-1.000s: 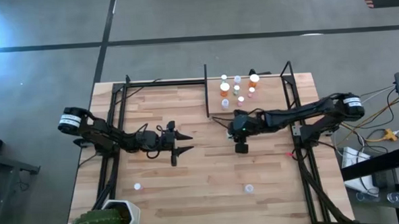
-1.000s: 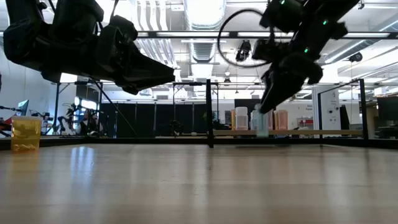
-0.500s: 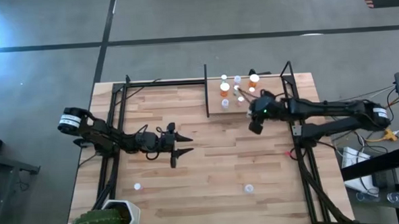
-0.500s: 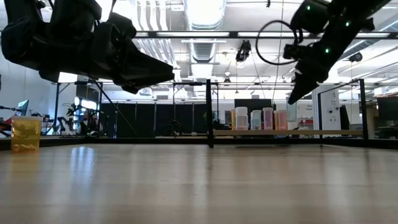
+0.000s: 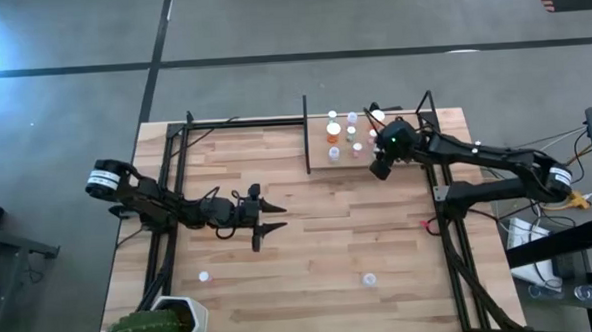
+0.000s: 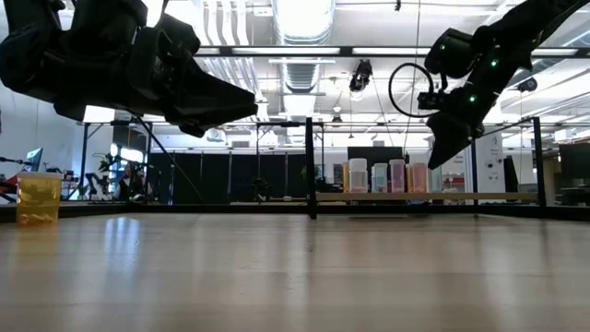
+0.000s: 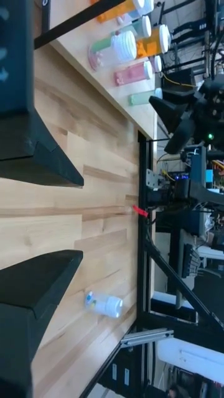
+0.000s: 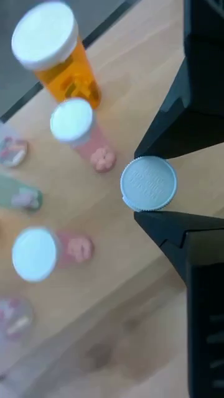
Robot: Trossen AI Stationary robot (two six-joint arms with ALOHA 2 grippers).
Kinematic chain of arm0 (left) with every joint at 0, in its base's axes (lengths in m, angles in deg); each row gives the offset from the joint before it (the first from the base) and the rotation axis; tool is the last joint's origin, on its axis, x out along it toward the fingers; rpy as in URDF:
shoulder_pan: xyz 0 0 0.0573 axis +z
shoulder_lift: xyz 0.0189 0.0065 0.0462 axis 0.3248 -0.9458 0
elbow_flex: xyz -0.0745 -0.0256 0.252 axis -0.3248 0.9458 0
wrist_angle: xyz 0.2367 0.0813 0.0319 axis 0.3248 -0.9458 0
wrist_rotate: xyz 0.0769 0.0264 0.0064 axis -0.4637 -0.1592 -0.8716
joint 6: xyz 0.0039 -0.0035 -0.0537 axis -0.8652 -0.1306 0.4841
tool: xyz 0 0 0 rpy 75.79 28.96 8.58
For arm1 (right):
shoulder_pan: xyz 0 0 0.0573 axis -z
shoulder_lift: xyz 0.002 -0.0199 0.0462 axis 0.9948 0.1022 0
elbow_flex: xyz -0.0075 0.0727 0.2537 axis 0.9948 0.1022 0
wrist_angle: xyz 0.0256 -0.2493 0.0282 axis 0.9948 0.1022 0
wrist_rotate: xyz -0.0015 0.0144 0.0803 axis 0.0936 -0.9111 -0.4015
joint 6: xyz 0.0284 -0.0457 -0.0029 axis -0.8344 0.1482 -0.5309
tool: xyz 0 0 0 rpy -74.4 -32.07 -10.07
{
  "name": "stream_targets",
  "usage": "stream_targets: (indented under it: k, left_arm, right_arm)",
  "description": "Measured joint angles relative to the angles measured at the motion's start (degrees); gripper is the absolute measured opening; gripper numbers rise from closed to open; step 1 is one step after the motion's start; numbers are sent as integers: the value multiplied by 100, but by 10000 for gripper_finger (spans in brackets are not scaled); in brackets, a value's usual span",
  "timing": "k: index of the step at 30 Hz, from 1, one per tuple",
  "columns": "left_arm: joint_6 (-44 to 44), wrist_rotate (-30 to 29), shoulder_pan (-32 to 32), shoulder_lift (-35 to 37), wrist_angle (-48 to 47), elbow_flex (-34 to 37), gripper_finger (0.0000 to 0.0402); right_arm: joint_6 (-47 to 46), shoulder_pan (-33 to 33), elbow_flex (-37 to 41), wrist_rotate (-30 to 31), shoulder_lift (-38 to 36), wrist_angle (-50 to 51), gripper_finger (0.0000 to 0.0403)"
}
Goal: Pick and place medicine bottles onto shelf by color
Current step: Put the blue pill bottle on the shelf
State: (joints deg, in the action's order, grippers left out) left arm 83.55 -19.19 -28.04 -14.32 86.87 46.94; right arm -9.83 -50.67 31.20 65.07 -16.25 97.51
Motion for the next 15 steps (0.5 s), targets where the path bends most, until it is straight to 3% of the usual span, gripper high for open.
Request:
stream_targets:
  k: [7, 15]
  left_arm:
    - [0, 6, -1, 0, -3, 0, 161]
    - [0, 192, -4, 0, -12, 0, 161]
  right_arm:
    - [-136, 115, 0, 2, 169, -102, 140]
    - [-108, 108, -100, 254, 113, -175, 198]
